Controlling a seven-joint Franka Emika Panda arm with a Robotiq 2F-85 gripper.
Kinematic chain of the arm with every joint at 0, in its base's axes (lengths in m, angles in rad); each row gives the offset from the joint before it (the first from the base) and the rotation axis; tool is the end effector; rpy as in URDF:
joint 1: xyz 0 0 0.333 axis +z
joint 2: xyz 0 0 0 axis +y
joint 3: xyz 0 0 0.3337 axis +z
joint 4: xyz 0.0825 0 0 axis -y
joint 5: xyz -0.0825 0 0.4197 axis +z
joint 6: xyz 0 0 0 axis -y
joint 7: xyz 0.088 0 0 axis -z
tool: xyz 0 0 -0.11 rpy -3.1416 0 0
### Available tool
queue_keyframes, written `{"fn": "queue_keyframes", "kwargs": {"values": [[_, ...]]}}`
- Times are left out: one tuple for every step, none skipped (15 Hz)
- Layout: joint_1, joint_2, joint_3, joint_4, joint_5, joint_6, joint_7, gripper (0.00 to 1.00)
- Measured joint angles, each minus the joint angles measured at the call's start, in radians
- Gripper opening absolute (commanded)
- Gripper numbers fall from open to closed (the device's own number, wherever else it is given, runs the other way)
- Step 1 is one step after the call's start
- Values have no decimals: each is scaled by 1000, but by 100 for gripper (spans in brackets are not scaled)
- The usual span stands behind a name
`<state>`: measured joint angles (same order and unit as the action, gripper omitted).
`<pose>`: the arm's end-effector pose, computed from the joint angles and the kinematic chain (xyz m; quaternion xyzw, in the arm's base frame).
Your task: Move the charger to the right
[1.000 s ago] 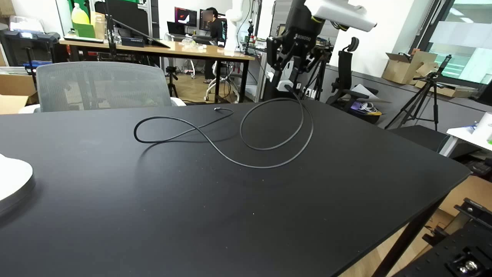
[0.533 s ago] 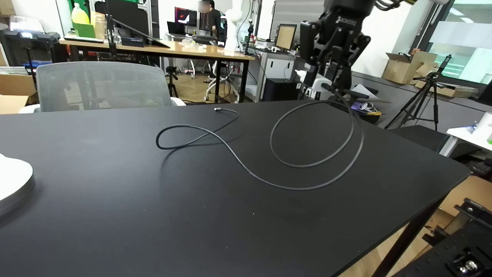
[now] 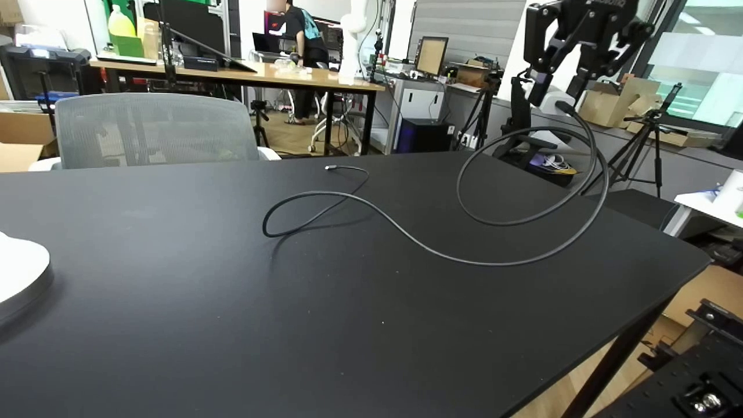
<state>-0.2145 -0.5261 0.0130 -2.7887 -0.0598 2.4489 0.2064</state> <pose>0.3785 -0.0779 0.3670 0.9787 -0.1814 0.0929 0.0243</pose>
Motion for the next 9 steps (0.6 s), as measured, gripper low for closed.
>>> {"fn": "queue_keyframes", "kwargs": {"values": [[-31, 11, -7, 0, -1, 14, 14, 18], [-59, 28, -18, 1, -1, 28, 26, 18], [-83, 50, -29, 3, 0, 46, 40, 18], [-104, 81, -39, 7, 2, 71, 58, 18], [-118, 117, -47, 14, 3, 100, 77, 18], [-124, 155, -52, 23, 6, 129, 89, 18], [-122, 199, -57, 36, 14, 157, 91, 18], [-114, 243, -62, 54, 25, 181, 88, 18], [-99, 291, -66, 78, 40, 203, 82, 18]]}}
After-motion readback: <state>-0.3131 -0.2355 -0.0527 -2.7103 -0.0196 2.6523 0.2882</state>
